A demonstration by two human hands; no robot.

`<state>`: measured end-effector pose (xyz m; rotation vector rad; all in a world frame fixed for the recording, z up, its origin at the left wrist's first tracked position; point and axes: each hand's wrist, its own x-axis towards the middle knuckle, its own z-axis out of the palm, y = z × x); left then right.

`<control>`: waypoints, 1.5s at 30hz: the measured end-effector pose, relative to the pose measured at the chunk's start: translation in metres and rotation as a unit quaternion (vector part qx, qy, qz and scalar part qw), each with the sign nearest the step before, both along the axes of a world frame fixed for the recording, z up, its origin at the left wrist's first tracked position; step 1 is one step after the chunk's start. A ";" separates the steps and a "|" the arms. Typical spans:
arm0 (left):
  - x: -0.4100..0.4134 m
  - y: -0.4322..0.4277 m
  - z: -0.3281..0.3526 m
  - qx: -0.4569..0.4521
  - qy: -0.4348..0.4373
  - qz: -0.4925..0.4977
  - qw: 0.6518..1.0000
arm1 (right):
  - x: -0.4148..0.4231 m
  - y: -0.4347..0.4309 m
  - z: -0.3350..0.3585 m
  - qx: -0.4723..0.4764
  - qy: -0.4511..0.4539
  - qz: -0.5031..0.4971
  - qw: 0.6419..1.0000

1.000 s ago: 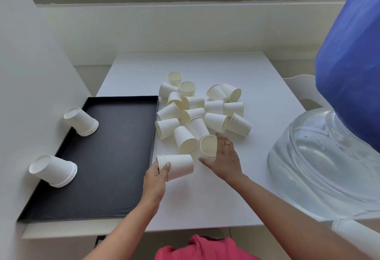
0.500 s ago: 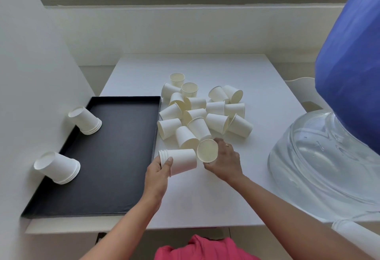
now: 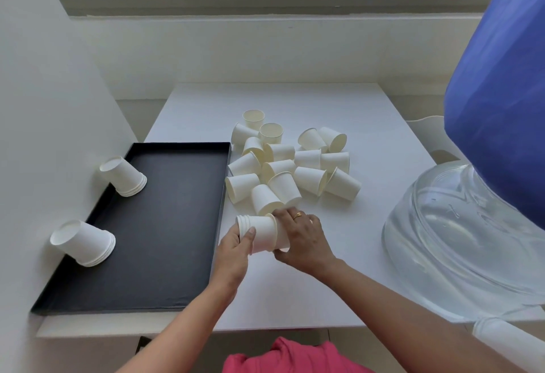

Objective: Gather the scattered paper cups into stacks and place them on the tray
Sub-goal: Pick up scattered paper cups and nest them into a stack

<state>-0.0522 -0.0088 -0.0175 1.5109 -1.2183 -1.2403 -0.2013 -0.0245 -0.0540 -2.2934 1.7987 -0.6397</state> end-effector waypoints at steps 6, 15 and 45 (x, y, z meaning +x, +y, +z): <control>-0.005 -0.003 -0.002 0.007 -0.012 -0.035 0.999 | 0.006 -0.003 0.000 0.007 0.005 0.025 1.000; -0.009 -0.013 -0.004 0.051 -0.014 -0.127 0.990 | 0.004 -0.010 -0.007 0.023 0.005 0.020 1.000; -0.027 -0.102 -0.021 -0.159 -0.514 -0.195 0.820 | -0.058 -0.002 -0.019 0.068 0.024 -0.086 0.994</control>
